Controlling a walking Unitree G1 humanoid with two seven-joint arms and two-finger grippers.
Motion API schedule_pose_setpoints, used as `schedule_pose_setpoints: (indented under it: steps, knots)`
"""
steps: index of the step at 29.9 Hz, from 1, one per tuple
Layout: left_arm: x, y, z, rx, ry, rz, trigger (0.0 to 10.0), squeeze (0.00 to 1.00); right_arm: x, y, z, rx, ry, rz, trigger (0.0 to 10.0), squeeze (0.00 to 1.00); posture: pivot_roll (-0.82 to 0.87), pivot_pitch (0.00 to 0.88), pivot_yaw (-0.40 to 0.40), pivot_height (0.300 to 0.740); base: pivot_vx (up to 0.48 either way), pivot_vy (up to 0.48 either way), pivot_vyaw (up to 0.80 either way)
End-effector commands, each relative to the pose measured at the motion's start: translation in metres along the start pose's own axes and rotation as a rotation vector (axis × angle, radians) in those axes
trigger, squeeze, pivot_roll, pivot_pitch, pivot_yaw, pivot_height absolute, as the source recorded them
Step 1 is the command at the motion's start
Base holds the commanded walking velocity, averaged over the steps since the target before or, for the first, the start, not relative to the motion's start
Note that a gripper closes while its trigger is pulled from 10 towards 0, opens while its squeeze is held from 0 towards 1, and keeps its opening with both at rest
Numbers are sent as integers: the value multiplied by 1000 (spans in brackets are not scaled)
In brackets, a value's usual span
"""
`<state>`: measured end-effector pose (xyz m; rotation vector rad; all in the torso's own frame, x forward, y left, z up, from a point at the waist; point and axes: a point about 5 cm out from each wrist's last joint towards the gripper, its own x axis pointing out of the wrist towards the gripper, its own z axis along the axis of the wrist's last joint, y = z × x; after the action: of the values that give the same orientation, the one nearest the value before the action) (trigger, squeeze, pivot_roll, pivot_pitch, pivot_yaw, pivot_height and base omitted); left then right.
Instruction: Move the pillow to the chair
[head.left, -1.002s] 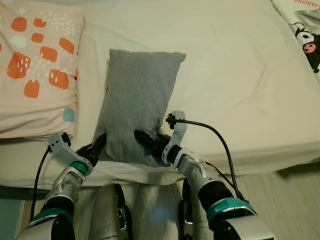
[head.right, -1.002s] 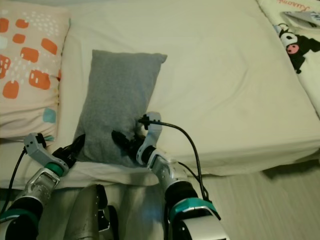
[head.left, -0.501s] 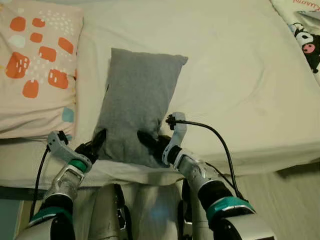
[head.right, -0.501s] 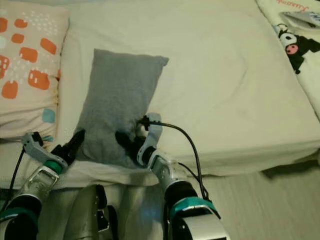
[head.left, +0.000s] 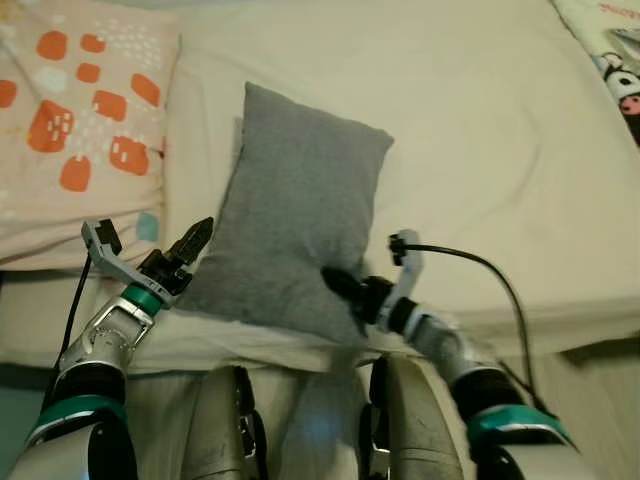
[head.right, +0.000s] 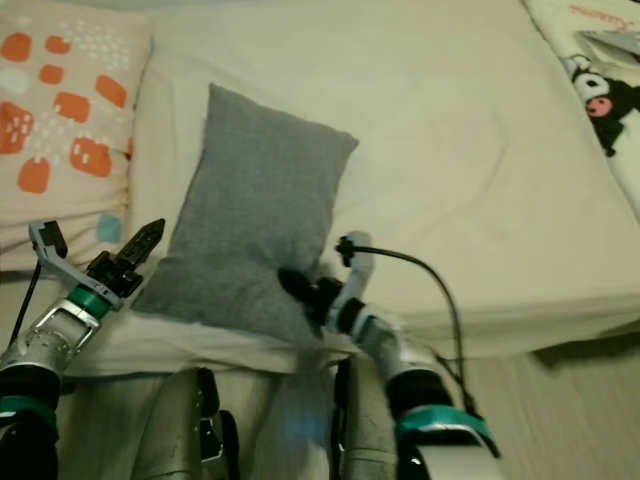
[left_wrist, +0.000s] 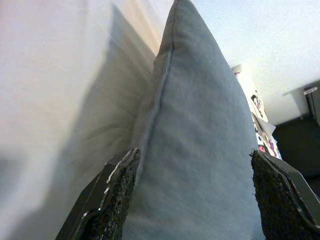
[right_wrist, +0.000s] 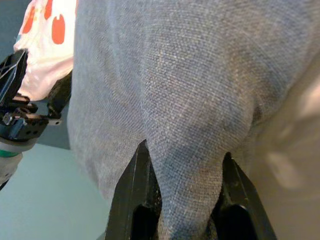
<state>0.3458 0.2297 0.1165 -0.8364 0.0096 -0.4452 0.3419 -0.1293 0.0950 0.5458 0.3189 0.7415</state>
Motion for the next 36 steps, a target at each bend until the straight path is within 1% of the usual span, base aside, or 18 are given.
schedule_pose_setpoints:
  steps: [1, 3, 4, 5, 12, 13, 14, 15, 16, 17, 19, 20, 21, 23, 26, 28, 31, 36]
  knots:
    - [-9, 7, -17, -41, 69, 34, 10000, 0, -15, -5, -8, 10, 33, 28, 0, 0, 11, 241, 111, 600, 0, 0, 0]
    - [-12, 3, -26, -66, 128, 1, 10000, 0, -33, -10, 5, -14, 16, 56, 0, 0, 7, 214, 114, 600, 0, 0, 0]
    - [-12, 3, -26, -66, 128, 1, 10000, 0, -33, -10, 5, -14, 16, 56, 0, 0, 7, 214, 114, 600, 0, 0, 0]
    - [-14, 2, -30, -79, 146, -11, 10000, 0, -49, -17, 15, -13, -6, 50, 0, 0, 11, 223, 114, 600, 0, 0, 0]
    - [-15, 3, -29, -77, 149, -5, 10000, 0, -61, -27, 20, -5, -20, 5, 0, 0, 10, 221, 127, 600, 0, 0, 0]
    - [-14, 2, -28, -122, 125, -20, 10000, 0, -65, -31, 17, 4, -33, -27, 0, 0, 12, 198, 137, 600, 0, 0, 0]
    - [-14, 2, -28, -122, 125, -20, 10000, 0, -65, -31, 17, 4, -33, -27, 0, 0, 12, 198, 137, 600, 0, 0, 0]
    - [-12, 0, -31, -186, 105, -36, 10000, 616, -65, -34, 9, 25, -37, -58, 0, 0, 14, 234, 145, 600, 0, 0, 0]
    - [-13, 0, -38, -243, 104, -52, 10000, 1000, -63, -33, -4, 14, -1, -71, 0, 0, 18, 251, 157, 600, 0, 0, 0]
    - [-13, 0, -38, -243, 104, -52, 10000, 1000, -63, -33, -4, 14, -1, -71, 0, 0, 18, 251, 157, 600, 0, 0, 0]
    - [-19, -2, -54, -369, 128, -80, 10000, 1000, -56, -25, -20, 13, 30, -65, 0, 0, 8, 233, 164, 600, 0, 0, 0]
    - [-23, -1, -62, -437, 142, -74, 10000, 1000, -52, -23, -23, 34, 17, -75, 0, 0, 7, 257, 170, 600, 0, 0, 0]
    - [-23, -1, -62, -437, 142, -74, 10000, 1000, -52, -23, -23, 34, 17, -75, 0, 0, 7, 257, 170, 600, 0, 0, 0]
    - [-28, -2, -74, -521, 179, -72, 10000, 1000, -45, -17, -24, 47, 15, -65, 0, 0, 1, 260, 174, 600, 0, 0, 0]
    - [-30, -3, -83, -560, 221, -65, 10000, 1000, -36, -8, -23, 28, 27, -30, 0, 0, -29, 253, 180, 600, 0, 0, 0]
    - [-30, -3, -92, -571, 248, -36, 10000, 1000, -32, -4, -21, 27, 19, -15, 0, 0, -30, 261, 180, 600, 0, 0, 0]
    - [-30, 2, -112, -520, 310, 64, 10000, 1000, -22, 4, -18, 42, -5, 10, 0, 0, -52, 266, 183, 600, 0, 0, 0]
    - [-29, 10, -100, -441, 261, 115, 10000, 1000, -21, 13, -20, 42, -5, 42, 0, 0, -84, 281, 169, 600, 0, 0, 0]
